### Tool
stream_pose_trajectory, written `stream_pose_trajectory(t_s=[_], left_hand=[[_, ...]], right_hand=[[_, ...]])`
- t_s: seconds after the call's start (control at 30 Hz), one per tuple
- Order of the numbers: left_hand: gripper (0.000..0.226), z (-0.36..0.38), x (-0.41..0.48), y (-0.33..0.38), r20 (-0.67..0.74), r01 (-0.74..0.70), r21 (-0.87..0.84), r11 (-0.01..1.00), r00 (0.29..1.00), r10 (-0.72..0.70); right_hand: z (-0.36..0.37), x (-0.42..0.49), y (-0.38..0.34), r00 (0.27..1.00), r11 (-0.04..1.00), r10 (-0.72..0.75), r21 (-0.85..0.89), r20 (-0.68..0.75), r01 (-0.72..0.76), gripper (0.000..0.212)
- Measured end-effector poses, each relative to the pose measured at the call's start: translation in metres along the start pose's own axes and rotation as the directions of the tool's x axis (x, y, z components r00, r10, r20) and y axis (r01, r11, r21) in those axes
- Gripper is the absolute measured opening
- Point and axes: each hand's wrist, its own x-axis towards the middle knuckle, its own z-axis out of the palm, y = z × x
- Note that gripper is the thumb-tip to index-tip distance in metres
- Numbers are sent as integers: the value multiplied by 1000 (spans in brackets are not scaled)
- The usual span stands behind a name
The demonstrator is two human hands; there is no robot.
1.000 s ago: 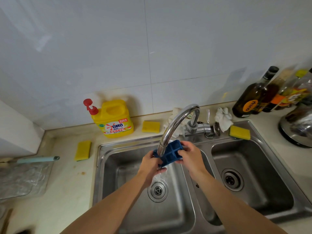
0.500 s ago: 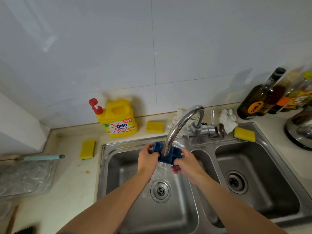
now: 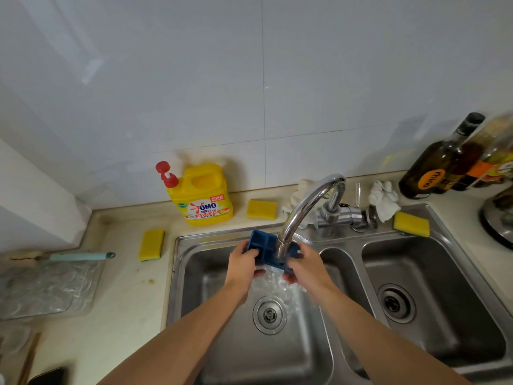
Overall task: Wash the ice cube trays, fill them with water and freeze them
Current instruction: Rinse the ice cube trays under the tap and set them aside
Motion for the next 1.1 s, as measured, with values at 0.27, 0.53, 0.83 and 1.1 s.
stream_pose_trajectory(t_s=[0.27,0.53,0.83,1.1], left_hand=[[18,11,-5,-13,37,87,-45,995,996,-85],[18,12,-6,-18,82,45,5,999,996,-45],[24,20,-1,-25,-39,95,5,995,995,-95],[41,15,1,-12,-68,-6,152,988,998,17]], right_hand=[[-2,0,4,997,994,13,113,-80,-4,35],[1,-6,6,1000,999,-23,39,4,23,31],[-5,-13,15,995,995,35,-100,90,-26,27],[-5,-5,17,988,992,124,-4,93,-124,17]])
